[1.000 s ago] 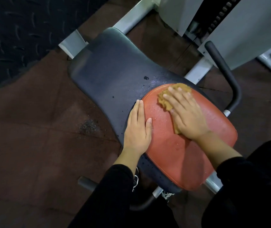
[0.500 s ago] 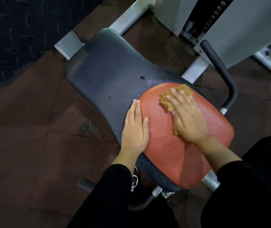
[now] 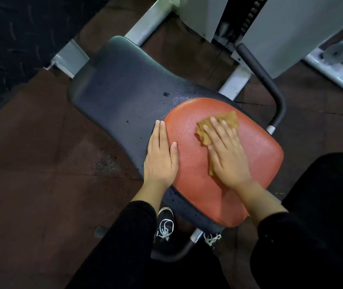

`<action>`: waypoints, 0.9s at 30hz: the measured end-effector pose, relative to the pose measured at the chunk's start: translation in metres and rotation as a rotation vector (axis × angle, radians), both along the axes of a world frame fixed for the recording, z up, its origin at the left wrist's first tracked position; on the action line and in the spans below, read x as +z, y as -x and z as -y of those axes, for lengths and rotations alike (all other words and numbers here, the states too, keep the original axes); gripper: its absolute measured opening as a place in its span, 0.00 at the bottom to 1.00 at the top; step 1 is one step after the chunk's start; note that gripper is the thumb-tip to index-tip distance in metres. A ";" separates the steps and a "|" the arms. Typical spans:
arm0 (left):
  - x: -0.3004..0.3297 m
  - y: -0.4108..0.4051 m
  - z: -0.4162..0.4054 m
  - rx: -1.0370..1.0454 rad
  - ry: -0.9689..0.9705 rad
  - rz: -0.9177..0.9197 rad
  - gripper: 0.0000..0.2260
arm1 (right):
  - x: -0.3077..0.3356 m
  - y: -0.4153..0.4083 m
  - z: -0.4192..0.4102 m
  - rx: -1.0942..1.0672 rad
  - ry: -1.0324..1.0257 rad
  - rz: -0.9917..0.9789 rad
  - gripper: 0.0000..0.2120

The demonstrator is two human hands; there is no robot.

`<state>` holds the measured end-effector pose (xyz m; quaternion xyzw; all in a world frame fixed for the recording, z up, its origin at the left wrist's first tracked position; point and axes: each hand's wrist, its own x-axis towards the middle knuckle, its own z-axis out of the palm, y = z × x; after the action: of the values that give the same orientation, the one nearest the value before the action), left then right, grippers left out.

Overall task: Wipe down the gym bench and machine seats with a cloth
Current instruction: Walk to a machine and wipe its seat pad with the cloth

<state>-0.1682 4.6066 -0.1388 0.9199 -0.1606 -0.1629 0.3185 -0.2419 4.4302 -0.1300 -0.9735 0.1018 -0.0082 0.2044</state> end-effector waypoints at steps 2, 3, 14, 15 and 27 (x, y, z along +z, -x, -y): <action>0.002 -0.001 0.000 -0.007 -0.073 0.020 0.28 | -0.003 0.037 0.000 -0.113 -0.009 -0.020 0.23; 0.003 -0.002 0.000 -0.028 -0.121 0.073 0.27 | -0.005 0.053 -0.003 -0.171 -0.009 -0.027 0.24; -0.008 -0.003 -0.007 -0.446 -0.176 0.389 0.24 | -0.018 0.103 -0.042 -0.486 -0.063 -0.012 0.24; -0.008 -0.004 -0.007 -0.447 -0.180 0.392 0.24 | -0.018 0.102 -0.042 -0.495 -0.060 -0.008 0.25; -0.007 -0.005 -0.008 -0.445 -0.203 0.367 0.24 | -0.020 0.109 -0.096 -0.187 0.030 -0.022 0.26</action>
<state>-0.1637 4.6143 -0.1461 0.9033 -0.3961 -0.0748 0.1468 -0.3509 4.5262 -0.1499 -0.9628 0.1942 -0.0182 0.1868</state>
